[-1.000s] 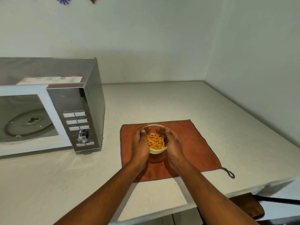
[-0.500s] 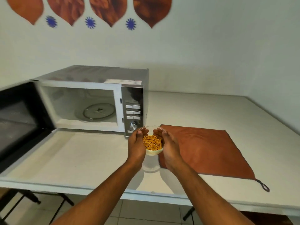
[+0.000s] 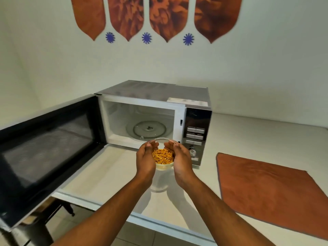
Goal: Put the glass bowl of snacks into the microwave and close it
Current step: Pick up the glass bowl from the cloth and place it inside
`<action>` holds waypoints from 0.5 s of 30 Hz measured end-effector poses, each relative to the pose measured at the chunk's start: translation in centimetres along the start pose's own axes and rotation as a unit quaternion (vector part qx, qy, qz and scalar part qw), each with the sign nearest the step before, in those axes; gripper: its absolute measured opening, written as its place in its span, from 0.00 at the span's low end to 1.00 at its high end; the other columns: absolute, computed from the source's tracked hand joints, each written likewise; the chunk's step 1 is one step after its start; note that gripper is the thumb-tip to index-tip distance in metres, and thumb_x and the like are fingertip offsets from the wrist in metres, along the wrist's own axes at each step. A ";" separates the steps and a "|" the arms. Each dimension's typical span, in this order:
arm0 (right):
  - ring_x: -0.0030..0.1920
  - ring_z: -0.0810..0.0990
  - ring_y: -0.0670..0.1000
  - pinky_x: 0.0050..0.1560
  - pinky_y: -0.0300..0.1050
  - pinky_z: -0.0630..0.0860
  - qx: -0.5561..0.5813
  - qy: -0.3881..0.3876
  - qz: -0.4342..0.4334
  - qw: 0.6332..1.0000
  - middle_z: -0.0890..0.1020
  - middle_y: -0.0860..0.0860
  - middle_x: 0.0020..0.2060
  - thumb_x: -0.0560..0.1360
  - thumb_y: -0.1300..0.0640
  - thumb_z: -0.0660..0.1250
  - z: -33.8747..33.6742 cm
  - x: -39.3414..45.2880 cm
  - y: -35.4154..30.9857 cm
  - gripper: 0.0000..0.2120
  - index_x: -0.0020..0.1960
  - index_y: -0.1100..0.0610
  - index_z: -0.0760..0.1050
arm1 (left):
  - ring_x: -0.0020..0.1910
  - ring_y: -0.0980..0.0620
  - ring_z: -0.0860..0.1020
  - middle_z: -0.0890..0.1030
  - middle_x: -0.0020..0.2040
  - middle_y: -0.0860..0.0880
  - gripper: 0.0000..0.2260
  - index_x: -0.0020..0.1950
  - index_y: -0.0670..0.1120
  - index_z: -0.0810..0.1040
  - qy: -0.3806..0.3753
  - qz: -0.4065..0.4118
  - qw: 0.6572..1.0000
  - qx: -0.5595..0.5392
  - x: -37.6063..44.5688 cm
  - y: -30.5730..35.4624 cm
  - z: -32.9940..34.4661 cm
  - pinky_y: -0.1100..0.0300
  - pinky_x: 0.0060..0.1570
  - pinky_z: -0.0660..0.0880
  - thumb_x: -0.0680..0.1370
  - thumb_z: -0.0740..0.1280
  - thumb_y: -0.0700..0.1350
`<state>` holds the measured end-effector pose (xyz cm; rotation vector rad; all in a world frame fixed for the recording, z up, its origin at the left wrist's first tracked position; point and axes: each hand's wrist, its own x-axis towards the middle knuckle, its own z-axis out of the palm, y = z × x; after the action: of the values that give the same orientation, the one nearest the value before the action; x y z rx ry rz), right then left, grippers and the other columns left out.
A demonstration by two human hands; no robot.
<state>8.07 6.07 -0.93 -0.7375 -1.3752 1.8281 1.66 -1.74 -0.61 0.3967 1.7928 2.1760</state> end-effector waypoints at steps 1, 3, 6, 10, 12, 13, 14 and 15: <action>0.55 0.85 0.51 0.58 0.48 0.80 -0.005 0.005 -0.002 1.000 0.87 0.51 0.51 0.84 0.53 0.57 0.6 0.4 0.0 0.15 0.61 0.56 0.80 | 0.56 0.49 0.81 0.84 0.54 0.48 0.14 0.51 0.53 0.80 0.000 0.001 1.000 0.001 0.6 0.3 -0.2 0.50 0.59 0.78 0.85 0.54 0.46; 0.55 0.85 0.51 0.60 0.50 0.80 -0.012 0.008 -0.004 1.000 0.87 0.50 0.51 0.84 0.53 0.56 2.7 1.6 0.7 0.15 0.59 0.55 0.80 | 0.56 0.48 0.82 0.84 0.53 0.48 0.15 0.49 0.53 0.80 0.001 0.000 1.000 -0.001 2.7 0.5 -1.2 0.50 0.59 0.78 0.85 0.54 0.46; 0.54 0.85 0.50 0.61 0.51 0.80 -0.015 0.019 -0.009 1.000 0.87 0.50 0.51 0.85 0.53 0.56 5.4 3.8 1.6 0.15 0.58 0.53 0.81 | 0.55 0.48 0.82 0.84 0.53 0.46 0.14 0.51 0.52 0.80 -0.001 -0.001 1.000 0.003 6.3 0.6 -2.5 0.48 0.60 0.78 0.85 0.54 0.46; 0.54 0.85 0.52 0.60 0.53 0.80 0.005 0.051 0.008 0.999 0.87 0.51 0.50 0.84 0.55 0.57 9.0 7.1 2.2 0.14 0.56 0.54 0.81 | 0.56 0.47 0.82 0.84 0.54 0.46 0.14 0.49 0.52 0.80 -0.014 -0.016 1.000 0.005 11.1 0.9 -3.4 0.46 0.62 0.77 0.85 0.55 0.45; 0.54 0.84 0.52 0.60 0.52 0.80 0.007 0.063 0.010 0.998 0.87 0.51 0.49 0.84 0.55 0.56 10.3 8.6 2.4 0.14 0.51 0.52 0.81 | 0.56 0.47 0.82 0.84 0.55 0.45 0.14 0.50 0.52 0.79 -0.026 -0.017 0.999 0.025 13.4 1.0 -3.8 0.48 0.60 0.78 0.85 0.54 0.46; 0.53 0.85 0.52 0.58 0.51 0.80 0.010 0.069 0.009 0.997 0.87 0.51 0.48 0.84 0.55 0.56 11.0 9.6 2.6 0.14 0.50 0.52 0.81 | 0.55 0.47 0.82 0.84 0.56 0.46 0.13 0.53 0.51 0.78 -0.033 -0.015 0.998 0.041 14.6 1.1 -3.9 0.51 0.57 0.79 0.85 0.54 0.48; 0.51 0.85 0.52 0.57 0.51 0.80 0.017 0.078 0.010 0.997 0.87 0.51 0.47 0.84 0.55 0.56 11.5 10.3 2.6 0.15 0.49 0.52 0.81 | 0.54 0.48 0.81 0.83 0.56 0.46 0.13 0.56 0.50 0.77 -0.037 -0.014 0.998 0.057 15.6 1.2 -4.0 0.54 0.52 0.79 0.85 0.54 0.50; 0.50 0.85 0.52 0.55 0.51 0.81 0.020 0.089 0.011 0.996 0.86 0.51 0.47 0.84 0.55 0.57 11.9 11.1 2.5 0.14 0.49 0.53 0.81 | 0.53 0.48 0.81 0.83 0.56 0.47 0.14 0.58 0.49 0.77 -0.036 -0.015 0.997 0.071 16.5 1.3 -4.1 0.56 0.49 0.77 0.85 0.53 0.52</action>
<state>-8.26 8.15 -0.43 -0.8744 -1.2162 1.7555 -15.17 0.81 0.34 0.4709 1.9072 1.9952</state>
